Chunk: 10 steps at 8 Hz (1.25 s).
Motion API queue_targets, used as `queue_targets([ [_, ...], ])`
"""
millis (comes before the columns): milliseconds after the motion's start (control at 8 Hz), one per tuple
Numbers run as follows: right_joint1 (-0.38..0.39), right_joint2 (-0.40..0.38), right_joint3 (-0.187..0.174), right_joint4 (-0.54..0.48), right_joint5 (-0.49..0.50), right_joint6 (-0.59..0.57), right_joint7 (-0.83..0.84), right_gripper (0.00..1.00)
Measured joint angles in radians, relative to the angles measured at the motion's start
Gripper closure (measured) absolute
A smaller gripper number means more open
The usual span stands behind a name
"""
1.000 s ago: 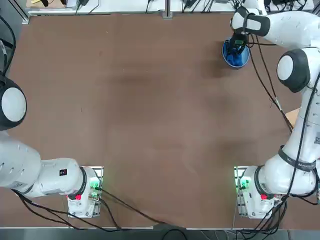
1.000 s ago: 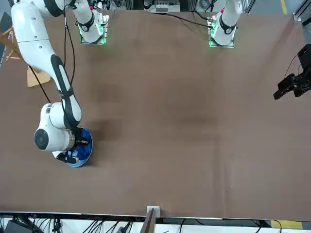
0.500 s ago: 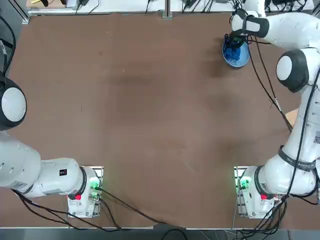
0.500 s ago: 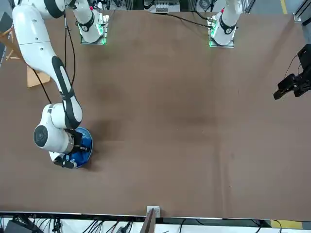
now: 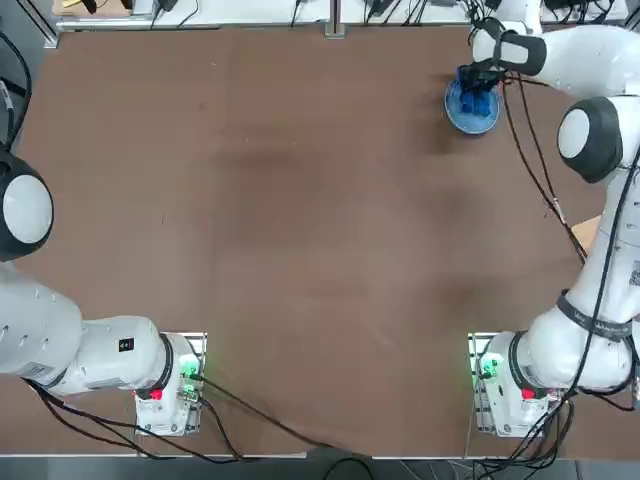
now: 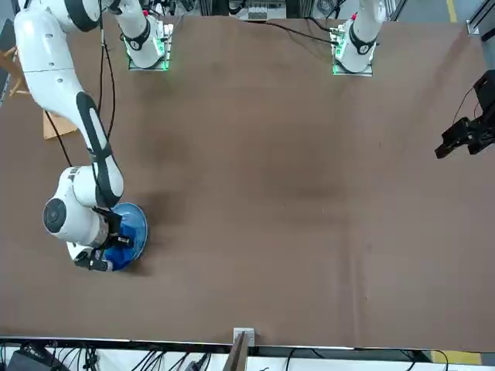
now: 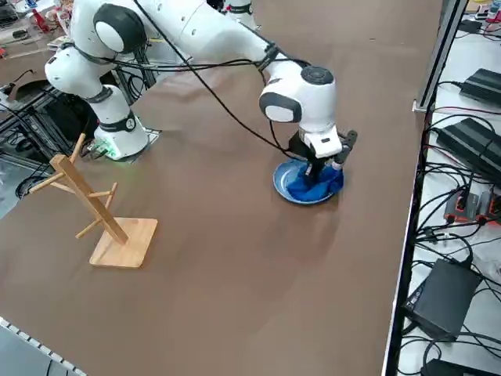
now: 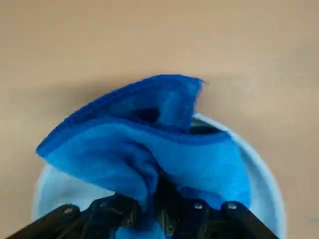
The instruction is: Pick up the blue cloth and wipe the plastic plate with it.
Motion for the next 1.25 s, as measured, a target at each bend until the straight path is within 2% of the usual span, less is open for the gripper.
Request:
queue_targets([
  [250, -0.021, -0.001, 0.001, 0.008, -0.009, -0.048, -0.005, 0.84],
  [625, -0.001, -0.005, -0.004, 0.016, 0.041, -0.128, 0.011, 0.84],
  [1250, 0.060, -0.006, -0.020, 0.017, 0.067, -0.126, 0.089, 0.84],
])
